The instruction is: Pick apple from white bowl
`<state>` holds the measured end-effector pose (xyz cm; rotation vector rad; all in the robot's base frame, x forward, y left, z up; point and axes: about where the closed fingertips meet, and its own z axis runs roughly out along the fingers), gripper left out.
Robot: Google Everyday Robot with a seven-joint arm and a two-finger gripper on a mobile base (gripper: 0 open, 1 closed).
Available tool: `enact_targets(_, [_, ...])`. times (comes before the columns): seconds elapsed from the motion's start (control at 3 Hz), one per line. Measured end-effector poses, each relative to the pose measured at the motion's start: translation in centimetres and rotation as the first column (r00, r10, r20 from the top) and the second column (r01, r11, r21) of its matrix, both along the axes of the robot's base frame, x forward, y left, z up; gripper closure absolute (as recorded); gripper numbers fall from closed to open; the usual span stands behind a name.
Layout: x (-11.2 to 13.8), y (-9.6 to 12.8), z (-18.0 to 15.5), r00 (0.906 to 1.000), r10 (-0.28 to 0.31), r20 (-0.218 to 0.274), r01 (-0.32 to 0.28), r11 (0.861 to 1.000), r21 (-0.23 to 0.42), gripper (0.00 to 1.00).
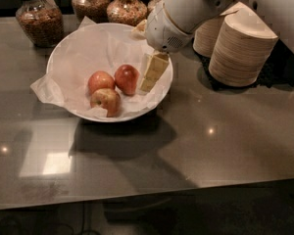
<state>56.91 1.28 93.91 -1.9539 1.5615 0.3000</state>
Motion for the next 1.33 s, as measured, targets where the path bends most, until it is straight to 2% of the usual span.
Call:
enact_targets(0.67, [1.3,1.0,-2.6,0.9978,0.064,-0.017,-0.063,0.998,0.005,0.16])
enact_targets(1.33, [2.2,1.4,-4.4,0.991,0.133,0.013,-0.133,0.991,-0.019,0.28])
